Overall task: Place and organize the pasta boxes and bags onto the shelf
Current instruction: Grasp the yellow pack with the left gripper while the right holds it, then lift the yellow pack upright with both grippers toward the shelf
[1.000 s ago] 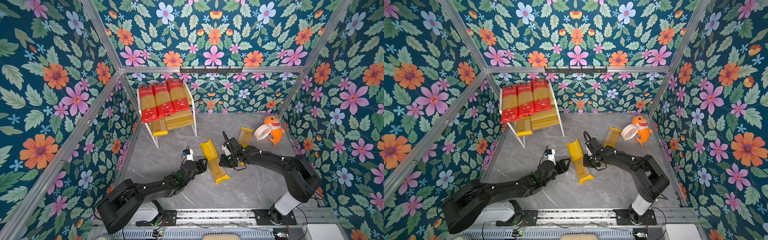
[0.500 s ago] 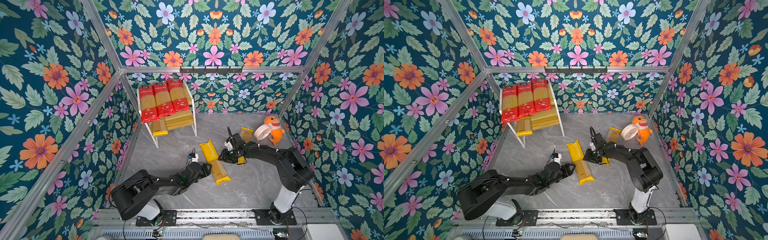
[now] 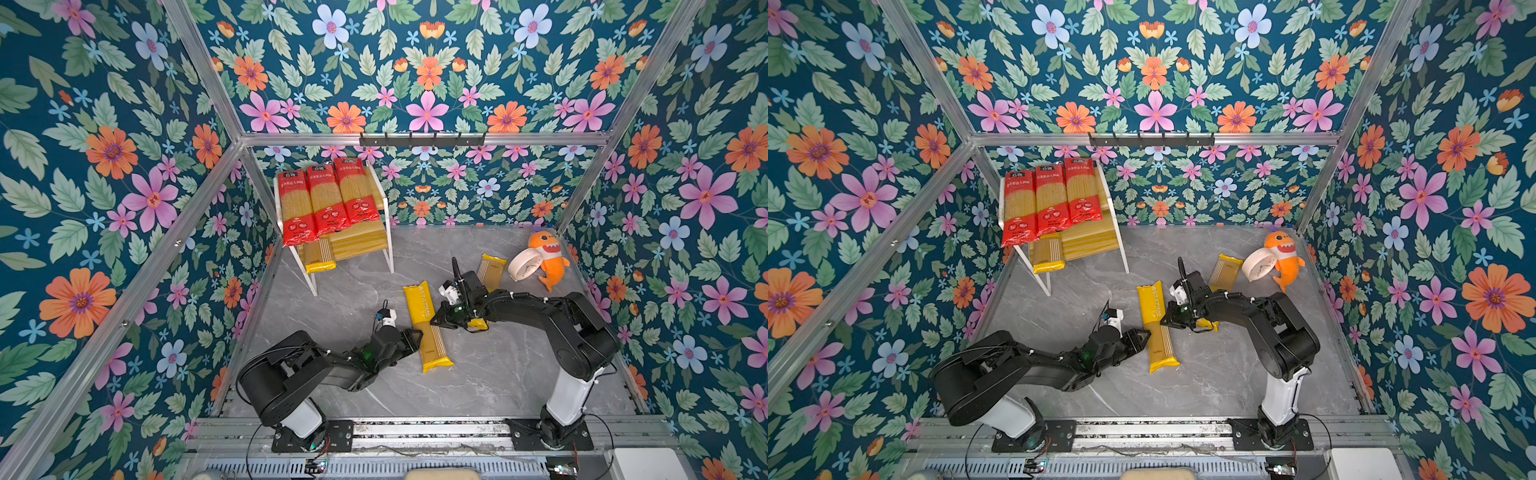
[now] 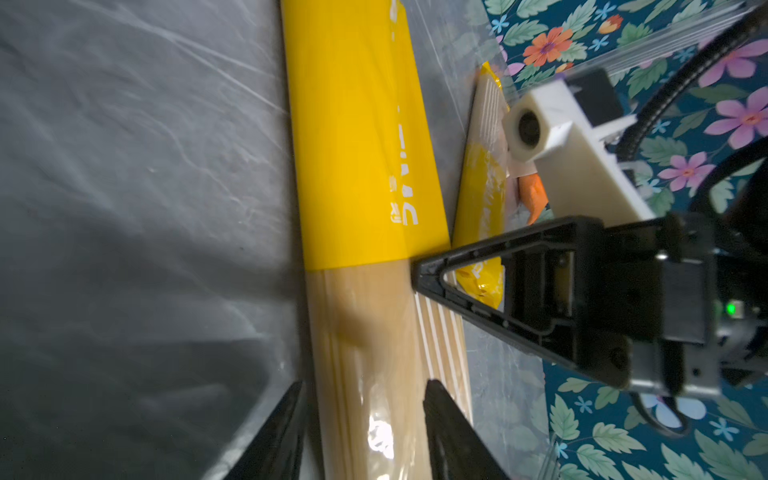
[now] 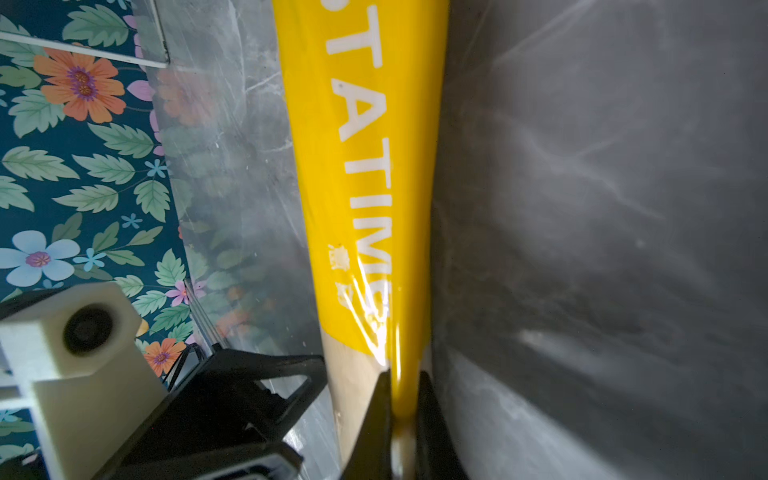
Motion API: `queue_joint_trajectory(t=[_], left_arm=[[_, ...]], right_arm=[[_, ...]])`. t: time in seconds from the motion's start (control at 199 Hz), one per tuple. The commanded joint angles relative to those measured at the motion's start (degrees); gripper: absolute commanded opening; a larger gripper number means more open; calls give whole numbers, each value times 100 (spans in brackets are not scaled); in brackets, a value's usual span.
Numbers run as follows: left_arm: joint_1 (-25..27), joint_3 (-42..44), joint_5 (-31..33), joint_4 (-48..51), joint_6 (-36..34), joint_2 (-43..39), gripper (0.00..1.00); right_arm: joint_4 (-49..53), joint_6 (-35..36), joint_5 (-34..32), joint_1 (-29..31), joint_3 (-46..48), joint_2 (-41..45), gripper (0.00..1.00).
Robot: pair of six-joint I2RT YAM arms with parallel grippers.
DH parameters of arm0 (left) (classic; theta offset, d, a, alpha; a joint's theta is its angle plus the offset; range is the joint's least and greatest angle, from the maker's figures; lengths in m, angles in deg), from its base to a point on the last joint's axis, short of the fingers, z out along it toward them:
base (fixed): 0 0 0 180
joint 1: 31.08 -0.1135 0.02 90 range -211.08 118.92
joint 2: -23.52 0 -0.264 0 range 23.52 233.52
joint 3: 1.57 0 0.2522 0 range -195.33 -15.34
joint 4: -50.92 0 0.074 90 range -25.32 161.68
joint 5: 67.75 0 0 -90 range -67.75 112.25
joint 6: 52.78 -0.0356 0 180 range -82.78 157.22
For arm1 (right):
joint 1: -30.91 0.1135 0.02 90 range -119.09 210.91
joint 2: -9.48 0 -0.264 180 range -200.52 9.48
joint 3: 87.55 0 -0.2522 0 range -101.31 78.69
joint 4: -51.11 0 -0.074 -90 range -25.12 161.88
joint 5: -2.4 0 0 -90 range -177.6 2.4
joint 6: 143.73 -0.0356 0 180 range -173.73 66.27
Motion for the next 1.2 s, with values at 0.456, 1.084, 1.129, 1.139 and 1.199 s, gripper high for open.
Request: queue_joint_trajectory(t=[0.456, 1.084, 1.129, 1.139, 1.199], left_arm=[[-921, 543, -666, 360, -1450, -2232, 58], [-1403, 1050, -2867, -3274, -2112, -1636, 69], [-1403, 1073, -2909, -3498, -2098, -1544, 69], [-1403, 1084, -2919, -3574, -2089, -1531, 69], [-1435, 1133, -2994, -3921, -2012, -1405, 67]], right_arm=[[-873, -14, -590, 469, 397, 1754, 0], [-5341, 598, 1201, 948, 767, 1811, 0], [-5476, 523, 1278, 951, 749, 1769, 0], [-5501, 506, 1298, 944, 741, 1765, 0], [-5642, 356, 1489, 952, 674, 1706, 0]])
